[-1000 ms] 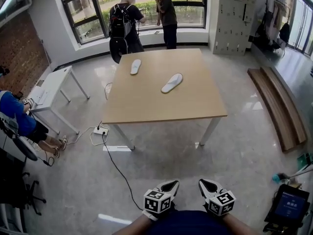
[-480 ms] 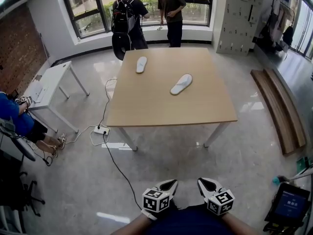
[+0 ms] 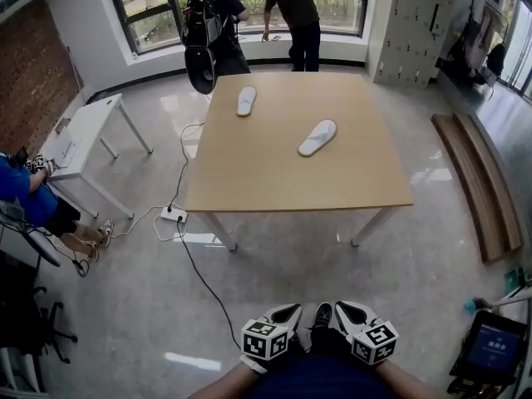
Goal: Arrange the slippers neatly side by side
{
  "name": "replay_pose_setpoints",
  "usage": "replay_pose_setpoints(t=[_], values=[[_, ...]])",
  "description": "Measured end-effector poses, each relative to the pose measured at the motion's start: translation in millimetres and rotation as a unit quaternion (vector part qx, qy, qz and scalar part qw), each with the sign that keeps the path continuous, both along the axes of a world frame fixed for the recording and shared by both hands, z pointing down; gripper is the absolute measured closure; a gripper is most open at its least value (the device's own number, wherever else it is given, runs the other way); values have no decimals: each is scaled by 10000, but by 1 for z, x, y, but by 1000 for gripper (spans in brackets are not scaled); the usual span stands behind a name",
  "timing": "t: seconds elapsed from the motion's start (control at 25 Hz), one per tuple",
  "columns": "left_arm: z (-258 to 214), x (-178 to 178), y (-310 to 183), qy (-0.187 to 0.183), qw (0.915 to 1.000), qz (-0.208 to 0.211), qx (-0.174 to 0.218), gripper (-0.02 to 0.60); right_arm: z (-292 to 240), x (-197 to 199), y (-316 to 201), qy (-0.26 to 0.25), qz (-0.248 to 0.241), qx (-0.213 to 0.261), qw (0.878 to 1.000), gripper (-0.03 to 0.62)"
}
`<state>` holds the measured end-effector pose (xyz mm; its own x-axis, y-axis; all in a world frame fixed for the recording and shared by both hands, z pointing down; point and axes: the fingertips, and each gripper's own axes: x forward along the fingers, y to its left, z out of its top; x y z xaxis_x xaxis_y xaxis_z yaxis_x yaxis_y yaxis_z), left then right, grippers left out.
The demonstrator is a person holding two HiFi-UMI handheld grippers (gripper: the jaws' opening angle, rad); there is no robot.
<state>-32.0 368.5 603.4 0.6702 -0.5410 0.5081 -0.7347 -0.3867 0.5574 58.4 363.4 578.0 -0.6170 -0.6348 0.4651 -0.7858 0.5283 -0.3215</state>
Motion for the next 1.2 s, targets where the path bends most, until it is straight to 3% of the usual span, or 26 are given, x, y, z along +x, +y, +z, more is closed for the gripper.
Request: replay_pose_setpoints(t=[0.56,0.88,1.08,1.2], values=[[2,-13,-71,-221,9991,-354,60,578,5,-9,-81,-256,-230,43,9994,585],[-2,16,-143,-219,9986,-479,30,578,4,16,-155,-257,-378,-41,9989,585],[-7,11,-148,-240,9984,-512,53,578,1,10,-162,-288,-419,-46,9987,585],[-8,25,-177,-271,9980,-572,69,578,3,25,-190,-332,-464,-76,9983,585]])
